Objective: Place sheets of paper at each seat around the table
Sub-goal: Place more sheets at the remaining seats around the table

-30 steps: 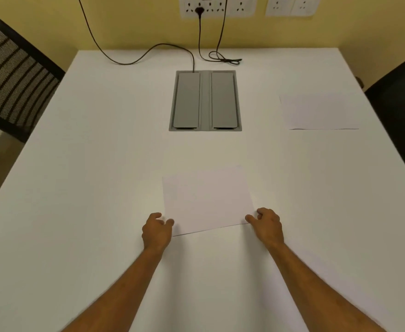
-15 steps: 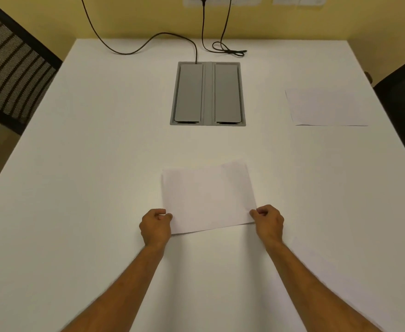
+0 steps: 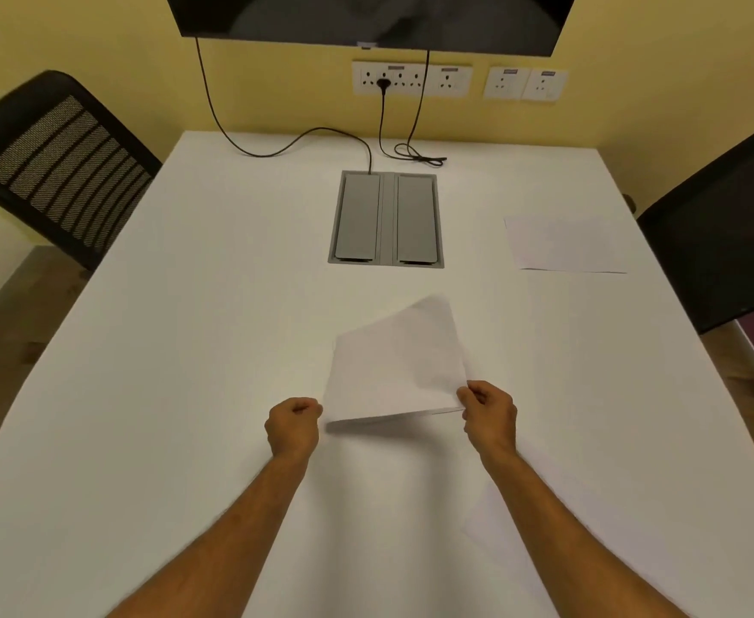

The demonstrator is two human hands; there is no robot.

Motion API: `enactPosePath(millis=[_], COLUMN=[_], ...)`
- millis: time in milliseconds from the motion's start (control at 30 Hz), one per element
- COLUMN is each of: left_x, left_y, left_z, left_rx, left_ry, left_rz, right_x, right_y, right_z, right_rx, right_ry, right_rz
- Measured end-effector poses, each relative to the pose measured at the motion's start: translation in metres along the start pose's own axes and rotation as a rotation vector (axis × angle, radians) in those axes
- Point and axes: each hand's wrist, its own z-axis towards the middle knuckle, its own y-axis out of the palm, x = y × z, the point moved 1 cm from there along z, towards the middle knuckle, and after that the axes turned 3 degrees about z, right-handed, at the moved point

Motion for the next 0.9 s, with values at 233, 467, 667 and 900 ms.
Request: enactPosePath(millis=[233,467,667,900], left_x=[-0.007,-0.022,-0.048,-0.070], left_y=[-0.033,-0.077,-0.124,-0.181], left_z=[-0.027,-0.039,-0.050,-0.061], left_rx=[-0.019,-0.003,-0.041,-0.008], left_ry=[0.070,0.011,-0.029,-0.063], left_rz=[0.029,0.019,-0.104,-0.252], right_x=[-0.029,-0.033,-0.027,-0.037], right_y=[-0.027,-0.043,-0.033,0.003], right_z=[-0.040,-0.077,-0.106,-0.134], right_rx=[-0.084,-0.145,-0.192,-0.305], right_ry=[-0.014,-0.015,-0.025,-0.056], right_rz=[0.081,0.137,0.136,0.138])
